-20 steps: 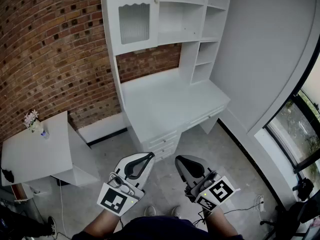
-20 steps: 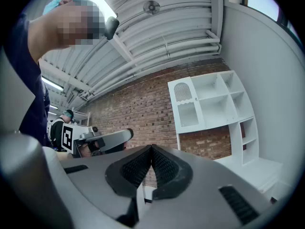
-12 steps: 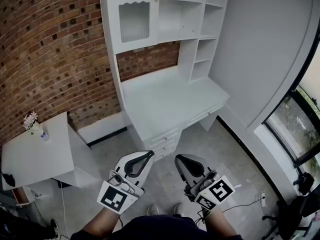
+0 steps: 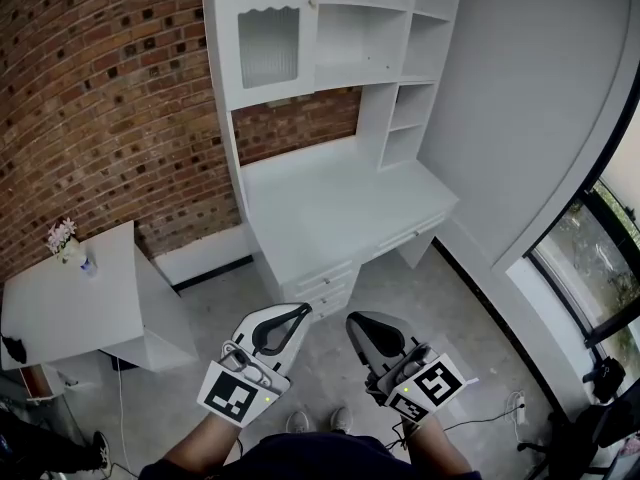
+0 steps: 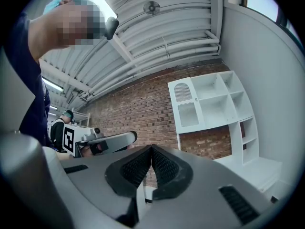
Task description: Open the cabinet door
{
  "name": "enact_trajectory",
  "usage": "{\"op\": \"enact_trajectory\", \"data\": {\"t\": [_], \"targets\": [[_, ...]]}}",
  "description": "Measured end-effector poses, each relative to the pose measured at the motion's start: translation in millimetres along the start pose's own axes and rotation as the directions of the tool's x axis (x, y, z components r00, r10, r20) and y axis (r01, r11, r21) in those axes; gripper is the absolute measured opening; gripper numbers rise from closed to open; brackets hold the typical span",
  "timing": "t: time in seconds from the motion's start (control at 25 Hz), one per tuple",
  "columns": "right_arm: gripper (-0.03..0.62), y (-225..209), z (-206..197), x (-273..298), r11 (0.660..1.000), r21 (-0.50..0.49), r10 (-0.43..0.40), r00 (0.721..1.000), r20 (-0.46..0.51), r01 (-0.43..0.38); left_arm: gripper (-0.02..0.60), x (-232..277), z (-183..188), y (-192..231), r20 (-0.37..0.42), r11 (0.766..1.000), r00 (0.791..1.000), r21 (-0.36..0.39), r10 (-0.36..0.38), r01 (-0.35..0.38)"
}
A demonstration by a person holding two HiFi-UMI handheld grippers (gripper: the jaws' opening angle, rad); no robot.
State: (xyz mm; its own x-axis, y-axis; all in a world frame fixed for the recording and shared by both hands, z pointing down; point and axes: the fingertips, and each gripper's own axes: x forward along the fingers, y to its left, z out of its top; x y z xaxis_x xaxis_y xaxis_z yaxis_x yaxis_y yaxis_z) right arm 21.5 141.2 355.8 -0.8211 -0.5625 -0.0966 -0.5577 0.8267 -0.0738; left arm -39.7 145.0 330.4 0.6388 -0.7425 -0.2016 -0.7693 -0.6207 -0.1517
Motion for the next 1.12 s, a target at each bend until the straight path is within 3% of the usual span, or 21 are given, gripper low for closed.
{"op": "enact_trajectory", "data": {"t": [0.56,0.84,1.12], "targets": [[0.028,-81.1,6.4,-56.8,0.997,0.026,0.07,0.997,0.011,-0.071,0.009,81.4,-11.1,-57.1,-0.006,0.997,0.998,0.042,0.066,-0.065],[0.028,-107.4,11.2,-58.2,0.995,0.033,0.093,0.995,0.028,-0.094,0.009,99.9,-16.1,-53.9,-0.02,0.993,0.995,0.064,0.099,-0.097],[0.028,-132.9,9.0,-31.3,0.994,0.036,0.098,0.995,0.026,-0.099,0.009,116.3,-27.5,-24.4,-0.019,0.991,0.994,0.07,0.112,-0.11]]}}
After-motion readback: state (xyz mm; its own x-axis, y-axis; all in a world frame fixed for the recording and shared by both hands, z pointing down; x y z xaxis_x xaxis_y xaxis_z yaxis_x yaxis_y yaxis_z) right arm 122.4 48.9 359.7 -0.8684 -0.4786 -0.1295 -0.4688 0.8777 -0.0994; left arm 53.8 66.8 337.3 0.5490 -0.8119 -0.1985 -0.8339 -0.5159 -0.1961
